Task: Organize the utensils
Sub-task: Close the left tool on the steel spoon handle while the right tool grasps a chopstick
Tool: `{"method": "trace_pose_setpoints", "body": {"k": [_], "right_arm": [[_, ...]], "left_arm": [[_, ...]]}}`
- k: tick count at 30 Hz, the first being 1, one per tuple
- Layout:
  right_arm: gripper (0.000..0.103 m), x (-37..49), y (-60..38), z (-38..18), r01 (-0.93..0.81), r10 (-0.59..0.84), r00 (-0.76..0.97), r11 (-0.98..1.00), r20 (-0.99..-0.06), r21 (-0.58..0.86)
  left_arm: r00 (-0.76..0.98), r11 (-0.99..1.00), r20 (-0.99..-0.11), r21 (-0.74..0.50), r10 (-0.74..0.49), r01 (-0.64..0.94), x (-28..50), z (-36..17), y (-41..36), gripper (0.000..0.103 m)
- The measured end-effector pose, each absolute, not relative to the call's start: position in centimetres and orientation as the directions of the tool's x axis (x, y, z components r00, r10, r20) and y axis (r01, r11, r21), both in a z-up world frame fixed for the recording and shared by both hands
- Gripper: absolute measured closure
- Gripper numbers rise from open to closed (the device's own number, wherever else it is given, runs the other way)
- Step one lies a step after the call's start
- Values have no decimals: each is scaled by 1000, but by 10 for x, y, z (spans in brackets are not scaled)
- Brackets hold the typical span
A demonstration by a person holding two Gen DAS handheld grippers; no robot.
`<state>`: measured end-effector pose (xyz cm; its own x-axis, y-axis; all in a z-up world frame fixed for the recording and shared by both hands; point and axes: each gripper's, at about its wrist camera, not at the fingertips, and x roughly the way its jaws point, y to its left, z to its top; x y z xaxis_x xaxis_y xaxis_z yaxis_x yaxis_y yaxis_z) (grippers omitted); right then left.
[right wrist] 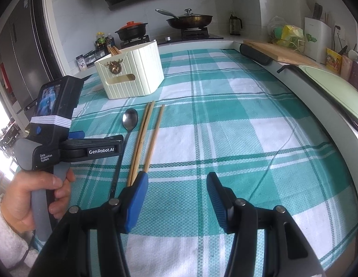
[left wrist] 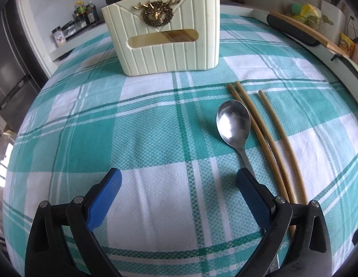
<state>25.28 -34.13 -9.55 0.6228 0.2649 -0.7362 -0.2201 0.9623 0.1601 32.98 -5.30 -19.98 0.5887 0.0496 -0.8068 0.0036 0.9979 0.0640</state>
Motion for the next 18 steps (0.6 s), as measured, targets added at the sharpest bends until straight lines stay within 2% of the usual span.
{"method": "trace_pose_setpoints", "body": {"k": [8,13,16,18], "right_arm": [[49,251,-340,-95,-223,264,624,962,-735,157],[49,252,-336,-98,-228,268,618,961,-739,158],[49,252,-334,-97,-233,267,622,961,-736,152],[49,253,-334,-97,-231,268,620,961,-738,154]], "left_arm": [[568,999,-822,31,36,-19,329,-201,-34,4],[557,1000,-831,-24,-14,-10,326,-200,-27,4],[583,993,-805,-120,-110,22,321,-190,-30,4],[582,994,-806,-102,-107,41,324,-187,-42,4]]}}
